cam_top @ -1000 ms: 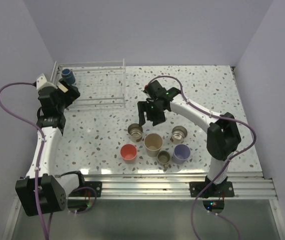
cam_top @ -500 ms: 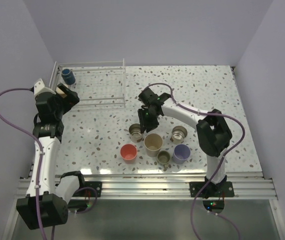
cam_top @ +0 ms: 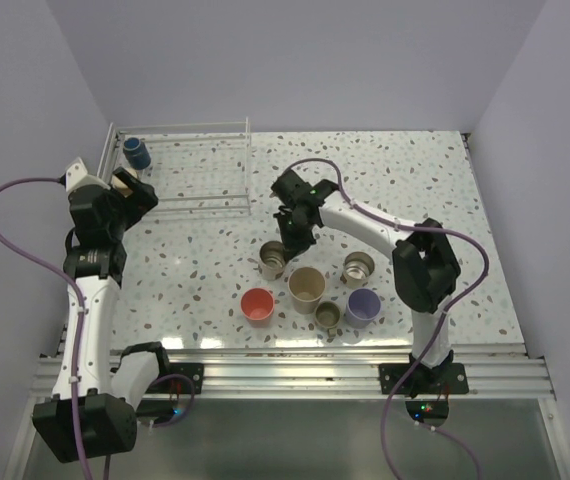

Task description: Load the cups into the dish rack

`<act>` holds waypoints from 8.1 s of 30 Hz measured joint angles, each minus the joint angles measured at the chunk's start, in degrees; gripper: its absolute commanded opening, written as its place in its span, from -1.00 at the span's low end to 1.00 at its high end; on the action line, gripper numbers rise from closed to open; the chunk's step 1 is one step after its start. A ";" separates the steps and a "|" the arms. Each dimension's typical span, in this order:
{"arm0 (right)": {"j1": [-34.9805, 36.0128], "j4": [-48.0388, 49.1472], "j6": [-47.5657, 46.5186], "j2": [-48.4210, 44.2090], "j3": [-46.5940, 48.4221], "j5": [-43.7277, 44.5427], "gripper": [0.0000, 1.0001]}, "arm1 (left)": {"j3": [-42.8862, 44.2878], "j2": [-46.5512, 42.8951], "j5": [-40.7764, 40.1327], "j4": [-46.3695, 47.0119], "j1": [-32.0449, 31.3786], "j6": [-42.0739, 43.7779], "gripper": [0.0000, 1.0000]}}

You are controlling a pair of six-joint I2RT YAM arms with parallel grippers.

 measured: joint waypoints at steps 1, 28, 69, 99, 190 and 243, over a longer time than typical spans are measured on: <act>-0.02 -0.70 -0.13 0.15 1.18 0.28 -1.00 | 0.15 0.00 -0.17 -0.07 0.00 -0.17 0.98; -11.43 45.68 39.28 -4.72 19.39 -28.55 -1.00 | 12.11 18.18 37.88 36.63 -1.60 -19.56 1.00; -6.34 85.24 69.75 7.65 17.70 -29.22 -1.00 | 21.64 39.10 45.97 89.74 -8.15 -54.14 0.48; -20.26 60.43 42.23 -13.68 -2.25 -36.26 0.62 | 43.06 40.39 34.18 28.74 -6.10 -5.55 -1.00; -3.23 -5.84 -10.60 -24.63 -12.90 5.66 0.53 | 16.06 29.55 2.84 4.46 -9.29 4.07 1.00; -17.57 17.27 19.12 -13.11 17.25 -14.60 -1.00 | 9.20 11.21 33.38 32.22 -9.16 -19.69 1.00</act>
